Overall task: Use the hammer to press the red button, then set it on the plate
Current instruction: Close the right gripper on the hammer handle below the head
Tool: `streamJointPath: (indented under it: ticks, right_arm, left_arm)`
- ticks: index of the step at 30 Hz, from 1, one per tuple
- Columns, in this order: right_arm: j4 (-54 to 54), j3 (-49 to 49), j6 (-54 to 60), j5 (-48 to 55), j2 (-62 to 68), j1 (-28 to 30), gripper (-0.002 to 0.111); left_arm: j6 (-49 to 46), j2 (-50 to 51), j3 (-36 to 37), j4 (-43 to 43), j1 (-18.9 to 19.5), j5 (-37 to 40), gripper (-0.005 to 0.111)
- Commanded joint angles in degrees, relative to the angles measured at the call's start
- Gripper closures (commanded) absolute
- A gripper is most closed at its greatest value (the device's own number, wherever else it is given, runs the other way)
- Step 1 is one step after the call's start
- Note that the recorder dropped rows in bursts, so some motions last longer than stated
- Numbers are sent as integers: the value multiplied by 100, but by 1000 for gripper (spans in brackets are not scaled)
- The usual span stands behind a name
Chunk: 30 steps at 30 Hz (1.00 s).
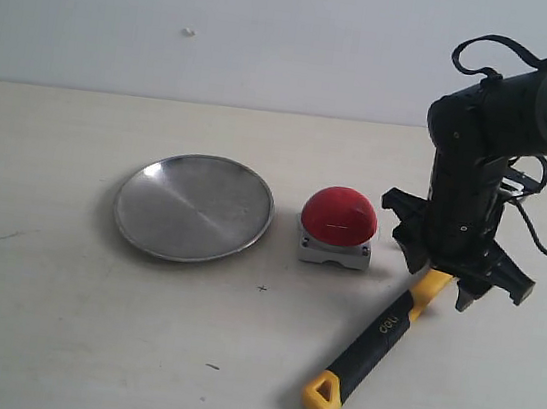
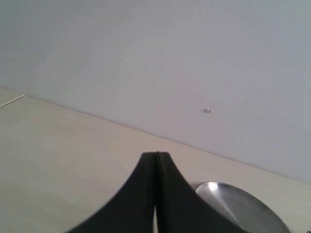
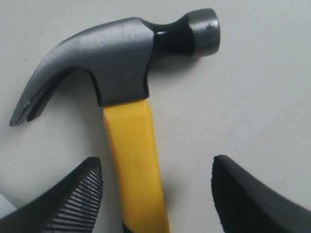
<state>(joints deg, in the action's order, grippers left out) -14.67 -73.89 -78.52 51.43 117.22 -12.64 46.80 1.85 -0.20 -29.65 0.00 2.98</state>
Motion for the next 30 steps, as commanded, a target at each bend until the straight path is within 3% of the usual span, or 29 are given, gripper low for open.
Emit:
streamJointPath:
  ticks: [1,30]
  right_arm:
    - [-58,-21,93,-95,117,46,45]
    - [323,-21,703,-728,289,444,47]
  left_arm:
    - [10,-44,20,-9,5,-14,107]
    - [10,-44,20,-9,5,-14,107]
